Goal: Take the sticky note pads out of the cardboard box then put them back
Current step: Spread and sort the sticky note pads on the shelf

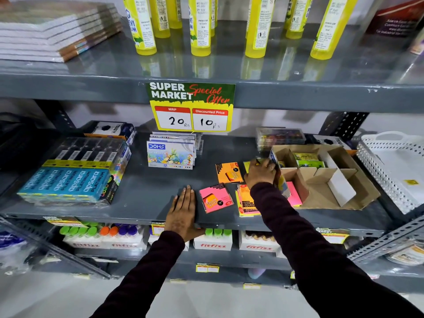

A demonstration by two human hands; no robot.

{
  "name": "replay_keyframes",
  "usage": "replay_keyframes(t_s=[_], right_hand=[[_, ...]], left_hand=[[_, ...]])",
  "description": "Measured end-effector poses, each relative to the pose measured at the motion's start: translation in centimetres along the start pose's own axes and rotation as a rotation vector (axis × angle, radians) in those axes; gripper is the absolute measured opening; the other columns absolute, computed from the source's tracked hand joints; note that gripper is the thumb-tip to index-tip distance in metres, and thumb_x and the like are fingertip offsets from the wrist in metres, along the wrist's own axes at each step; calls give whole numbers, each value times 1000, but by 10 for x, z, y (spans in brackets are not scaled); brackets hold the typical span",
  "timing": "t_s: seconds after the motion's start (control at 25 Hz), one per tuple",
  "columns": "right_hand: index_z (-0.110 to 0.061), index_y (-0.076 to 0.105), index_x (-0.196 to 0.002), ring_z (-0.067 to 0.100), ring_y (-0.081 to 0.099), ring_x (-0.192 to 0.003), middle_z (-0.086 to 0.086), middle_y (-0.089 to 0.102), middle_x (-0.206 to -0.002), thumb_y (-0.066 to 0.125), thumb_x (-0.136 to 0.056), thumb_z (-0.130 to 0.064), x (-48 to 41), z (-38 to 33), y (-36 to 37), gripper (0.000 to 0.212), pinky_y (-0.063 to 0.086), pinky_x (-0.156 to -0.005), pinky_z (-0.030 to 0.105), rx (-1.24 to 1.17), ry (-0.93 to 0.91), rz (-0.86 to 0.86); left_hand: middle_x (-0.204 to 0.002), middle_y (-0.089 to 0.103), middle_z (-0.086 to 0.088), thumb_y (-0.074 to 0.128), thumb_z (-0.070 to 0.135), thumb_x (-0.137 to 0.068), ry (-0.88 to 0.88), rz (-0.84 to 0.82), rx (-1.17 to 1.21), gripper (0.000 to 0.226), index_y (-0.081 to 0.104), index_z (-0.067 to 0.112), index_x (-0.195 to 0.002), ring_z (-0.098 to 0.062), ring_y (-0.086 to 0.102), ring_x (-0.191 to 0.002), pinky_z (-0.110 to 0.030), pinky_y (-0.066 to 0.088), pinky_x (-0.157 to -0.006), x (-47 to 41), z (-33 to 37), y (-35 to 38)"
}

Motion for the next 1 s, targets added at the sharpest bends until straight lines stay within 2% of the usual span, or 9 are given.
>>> replay_keyframes(t_s=[0.2,0.4,0.48,0.56,0.64,0.76,0.88,1.0], right_hand=[[-8,39,-141,46,31,-137,26,31,-149,55,-95,-30,-21,-8,26,55,28,-114,49,-146,-7,-135],[-10,37,-143,44,30,-139,25,28,-152,42,-100,-27,-8,-8,5,46,33,-112,50,-135,-58,-108],[-5,42,-137,43,39,-134,25,37,-146,44,-97,-42,15,3,6,54,41,-108,48,-134,-45,-130],[-3,41,-136,43,41,-132,25,39,-143,52,-88,-57,43,13,16,73,43,-104,48,-105,-23,-195],[-3,35,-141,43,37,-135,24,35,-145,61,-82,-57,63,20,23,83,41,-106,49,-93,-7,-218],[-4,37,-138,45,36,-135,24,36,-143,67,-81,-49,70,19,16,79,42,-105,48,-123,1,-148],[-2,40,-135,47,38,-132,27,39,-140,69,-76,-52,67,10,5,82,41,-105,49,-138,-3,-71],[-1,44,-131,44,43,-127,26,43,-136,67,-77,-51,48,-18,-6,77,41,-104,47,-187,-66,-23]], left_hand=[[-161,-7,-14,61,66,-69,1,-7,53,122,-11,5,-147,-26,-9,-148,-36,-9,-117,0,-1,1],[-160,-7,-15,58,68,-72,-5,-6,19,121,-11,2,-147,-27,-8,-148,-37,-7,-119,1,0,-1],[-160,-8,-15,57,68,-74,-5,8,-13,119,-10,2,-146,-27,-8,-148,-39,-4,-120,1,1,-3],[-160,-9,-15,56,68,-76,-2,12,-2,117,-10,2,-147,-27,-9,-148,-40,-2,-121,2,2,-4],[-160,-10,-16,54,68,-77,0,9,-9,115,-11,2,-146,-28,-10,-148,-40,-2,-121,3,3,-4],[-160,-11,-17,54,70,-77,-1,3,-16,117,-11,1,-146,-28,-10,-148,-40,-3,-121,3,3,-4],[-160,-9,-16,54,73,-73,3,-8,2,121,-10,1,-146,-28,-9,-148,-40,-4,-121,3,3,-3],[-160,-6,-16,59,68,-73,-3,4,31,120,-7,1,-147,-28,-7,-148,-40,-3,-120,2,2,-3]])
Point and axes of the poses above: each hand's wrist, its own x-axis away from the middle knuckle, its own y-axis out of the palm, z = x × y, the point moved 10 cm from there along -x, towards the middle knuckle
